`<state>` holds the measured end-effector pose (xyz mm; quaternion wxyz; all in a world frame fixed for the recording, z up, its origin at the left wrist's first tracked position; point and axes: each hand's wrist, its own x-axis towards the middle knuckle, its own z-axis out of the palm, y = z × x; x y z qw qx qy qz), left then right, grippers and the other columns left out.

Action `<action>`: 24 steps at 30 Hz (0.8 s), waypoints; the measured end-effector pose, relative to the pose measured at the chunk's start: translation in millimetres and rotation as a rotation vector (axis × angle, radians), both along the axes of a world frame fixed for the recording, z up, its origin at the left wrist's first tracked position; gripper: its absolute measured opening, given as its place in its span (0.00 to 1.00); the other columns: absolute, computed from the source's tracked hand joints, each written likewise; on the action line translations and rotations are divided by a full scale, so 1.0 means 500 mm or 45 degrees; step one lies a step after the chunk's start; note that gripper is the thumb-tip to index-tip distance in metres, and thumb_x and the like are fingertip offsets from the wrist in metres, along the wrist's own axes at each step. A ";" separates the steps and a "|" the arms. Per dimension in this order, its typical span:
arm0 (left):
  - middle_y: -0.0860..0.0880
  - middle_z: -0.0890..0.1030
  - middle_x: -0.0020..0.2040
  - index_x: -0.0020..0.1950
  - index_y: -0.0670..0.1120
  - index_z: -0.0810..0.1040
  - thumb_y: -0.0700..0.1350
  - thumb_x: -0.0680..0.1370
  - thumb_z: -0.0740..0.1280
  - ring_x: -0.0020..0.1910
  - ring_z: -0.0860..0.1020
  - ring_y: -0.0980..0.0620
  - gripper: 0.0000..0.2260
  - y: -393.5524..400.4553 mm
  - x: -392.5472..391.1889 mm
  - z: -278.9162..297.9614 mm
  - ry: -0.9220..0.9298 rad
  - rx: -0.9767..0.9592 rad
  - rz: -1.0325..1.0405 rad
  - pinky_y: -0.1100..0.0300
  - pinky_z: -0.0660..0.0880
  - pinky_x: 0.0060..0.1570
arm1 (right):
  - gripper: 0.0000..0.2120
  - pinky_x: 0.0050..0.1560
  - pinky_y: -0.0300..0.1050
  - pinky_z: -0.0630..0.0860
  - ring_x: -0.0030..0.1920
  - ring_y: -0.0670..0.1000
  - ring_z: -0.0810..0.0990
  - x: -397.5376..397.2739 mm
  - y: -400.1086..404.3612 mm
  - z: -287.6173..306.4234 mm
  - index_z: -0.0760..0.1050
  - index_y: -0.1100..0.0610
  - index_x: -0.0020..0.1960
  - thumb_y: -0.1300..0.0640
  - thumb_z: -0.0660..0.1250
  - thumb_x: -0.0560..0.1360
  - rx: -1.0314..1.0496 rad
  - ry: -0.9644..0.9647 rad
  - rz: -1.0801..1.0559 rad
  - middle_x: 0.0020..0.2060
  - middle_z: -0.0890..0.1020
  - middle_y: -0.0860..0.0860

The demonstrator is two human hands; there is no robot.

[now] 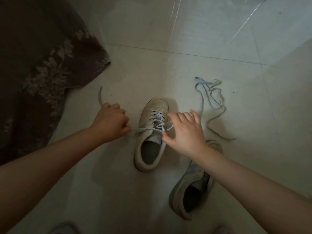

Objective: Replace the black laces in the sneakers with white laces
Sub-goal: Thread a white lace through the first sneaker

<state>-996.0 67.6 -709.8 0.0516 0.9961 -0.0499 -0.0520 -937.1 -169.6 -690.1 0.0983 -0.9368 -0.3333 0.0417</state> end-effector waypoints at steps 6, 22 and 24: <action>0.47 0.78 0.43 0.44 0.48 0.81 0.55 0.71 0.60 0.43 0.77 0.44 0.14 -0.110 0.015 0.032 -0.157 -0.364 -0.088 0.54 0.74 0.41 | 0.26 0.51 0.52 0.77 0.52 0.54 0.76 -0.010 -0.002 -0.007 0.69 0.56 0.62 0.49 0.69 0.67 0.359 0.372 -0.200 0.55 0.70 0.52; 0.45 0.77 0.41 0.40 0.46 0.77 0.48 0.71 0.62 0.41 0.78 0.42 0.08 -0.161 0.020 0.042 -0.020 -0.330 -0.028 0.56 0.70 0.37 | 0.30 0.50 0.34 0.66 0.51 0.45 0.70 -0.019 0.003 -0.030 0.65 0.55 0.68 0.53 0.72 0.69 0.493 0.664 -0.435 0.55 0.71 0.51; 0.43 0.76 0.40 0.40 0.44 0.75 0.46 0.72 0.61 0.35 0.77 0.40 0.06 -0.151 0.013 0.041 -0.116 -0.419 0.129 0.55 0.71 0.34 | 0.29 0.48 0.36 0.67 0.48 0.47 0.72 -0.023 0.003 -0.034 0.65 0.55 0.67 0.55 0.71 0.69 0.504 0.646 -0.438 0.55 0.71 0.50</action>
